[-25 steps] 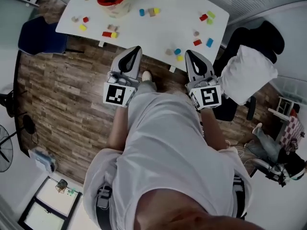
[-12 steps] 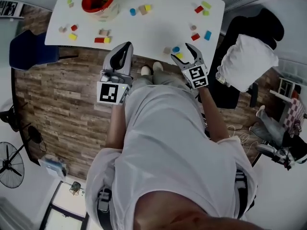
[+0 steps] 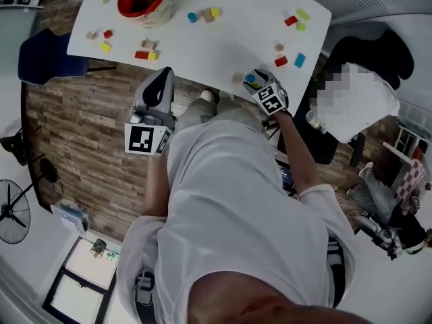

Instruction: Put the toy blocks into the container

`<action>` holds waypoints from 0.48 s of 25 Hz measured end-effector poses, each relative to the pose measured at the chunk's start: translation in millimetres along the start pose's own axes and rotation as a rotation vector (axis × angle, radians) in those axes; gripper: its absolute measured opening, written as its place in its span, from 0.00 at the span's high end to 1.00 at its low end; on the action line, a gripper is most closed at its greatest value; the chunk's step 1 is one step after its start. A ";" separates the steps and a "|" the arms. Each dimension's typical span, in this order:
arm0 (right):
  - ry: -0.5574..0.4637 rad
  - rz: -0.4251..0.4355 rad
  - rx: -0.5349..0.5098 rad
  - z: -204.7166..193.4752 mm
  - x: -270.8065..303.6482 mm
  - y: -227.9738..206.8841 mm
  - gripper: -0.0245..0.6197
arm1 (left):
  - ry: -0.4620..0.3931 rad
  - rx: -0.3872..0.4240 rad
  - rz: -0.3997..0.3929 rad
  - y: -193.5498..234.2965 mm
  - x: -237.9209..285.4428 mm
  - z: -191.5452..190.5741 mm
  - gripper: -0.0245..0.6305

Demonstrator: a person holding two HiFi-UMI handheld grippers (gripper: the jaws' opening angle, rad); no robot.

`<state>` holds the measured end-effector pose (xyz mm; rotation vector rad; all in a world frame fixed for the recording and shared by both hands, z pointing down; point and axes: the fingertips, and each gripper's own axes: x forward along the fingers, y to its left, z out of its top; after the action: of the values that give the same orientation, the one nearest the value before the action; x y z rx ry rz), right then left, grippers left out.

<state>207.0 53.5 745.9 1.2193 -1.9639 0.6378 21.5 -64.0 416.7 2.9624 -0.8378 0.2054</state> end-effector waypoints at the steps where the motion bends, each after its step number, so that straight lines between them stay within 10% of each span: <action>1: -0.002 -0.003 -0.025 1.6 1.3 -1.3 0.66 | 0.001 0.004 0.002 1.0 2.0 -1.0 0.97; 12: -0.229 -0.067 -0.002 91.1 -50.4 -6.2 0.74 | -0.015 0.010 0.000 25.9 -5.3 -2.9 0.97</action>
<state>198.0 12.4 650.4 1.4029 -2.0981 0.4793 3.1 -83.1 419.3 2.9766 -0.8413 0.1883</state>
